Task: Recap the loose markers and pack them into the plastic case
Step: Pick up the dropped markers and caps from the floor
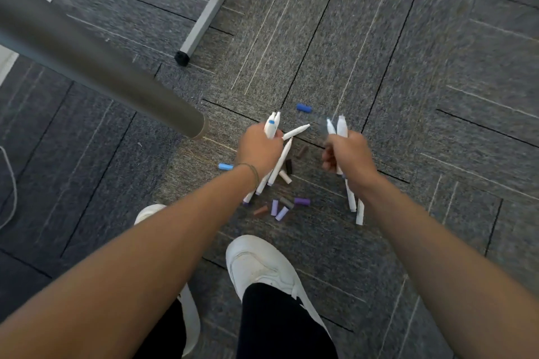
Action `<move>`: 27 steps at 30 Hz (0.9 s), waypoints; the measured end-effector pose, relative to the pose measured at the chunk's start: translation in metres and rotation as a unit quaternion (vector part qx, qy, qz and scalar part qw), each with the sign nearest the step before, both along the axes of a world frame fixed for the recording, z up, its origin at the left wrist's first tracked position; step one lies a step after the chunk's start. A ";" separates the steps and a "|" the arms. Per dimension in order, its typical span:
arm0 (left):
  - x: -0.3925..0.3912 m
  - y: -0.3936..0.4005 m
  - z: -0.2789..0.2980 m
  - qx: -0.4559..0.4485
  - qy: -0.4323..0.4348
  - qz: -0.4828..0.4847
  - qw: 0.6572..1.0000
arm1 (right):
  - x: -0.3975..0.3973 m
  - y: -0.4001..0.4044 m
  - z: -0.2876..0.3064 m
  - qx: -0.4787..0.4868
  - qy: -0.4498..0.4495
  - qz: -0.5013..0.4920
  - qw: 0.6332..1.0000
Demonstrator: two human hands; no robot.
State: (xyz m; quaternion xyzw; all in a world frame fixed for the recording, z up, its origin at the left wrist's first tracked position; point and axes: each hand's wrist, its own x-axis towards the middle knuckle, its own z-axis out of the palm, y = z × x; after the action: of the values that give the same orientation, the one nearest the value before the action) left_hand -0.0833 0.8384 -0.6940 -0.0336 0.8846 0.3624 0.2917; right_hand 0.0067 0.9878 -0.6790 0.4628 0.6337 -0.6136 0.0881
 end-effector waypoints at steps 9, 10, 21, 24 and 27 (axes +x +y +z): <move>-0.023 0.025 -0.022 -0.213 0.150 -0.277 0.925 | 0.047 0.032 -0.009 0.079 -0.092 -0.008 0.993; -0.024 0.028 -0.022 -0.221 0.164 -0.297 0.914 | 0.049 0.033 -0.010 0.093 -0.102 -0.001 0.990; 0.001 0.028 0.023 0.144 -0.059 -0.038 0.987 | 0.055 0.029 -0.015 0.303 -0.189 0.211 0.910; 0.029 0.020 0.039 0.234 -0.189 0.060 0.952 | 0.055 0.026 -0.026 0.329 -0.187 0.252 0.891; 0.055 0.020 0.044 0.267 -0.256 0.091 0.925 | 0.057 0.026 -0.030 0.319 -0.190 0.269 0.889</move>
State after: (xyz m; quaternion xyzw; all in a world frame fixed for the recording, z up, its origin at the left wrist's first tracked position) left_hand -0.0285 0.8587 -0.6501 -0.1264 0.6436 0.5890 0.4720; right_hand 0.0634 1.0134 -0.7090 0.3858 0.8667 -0.2314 0.2156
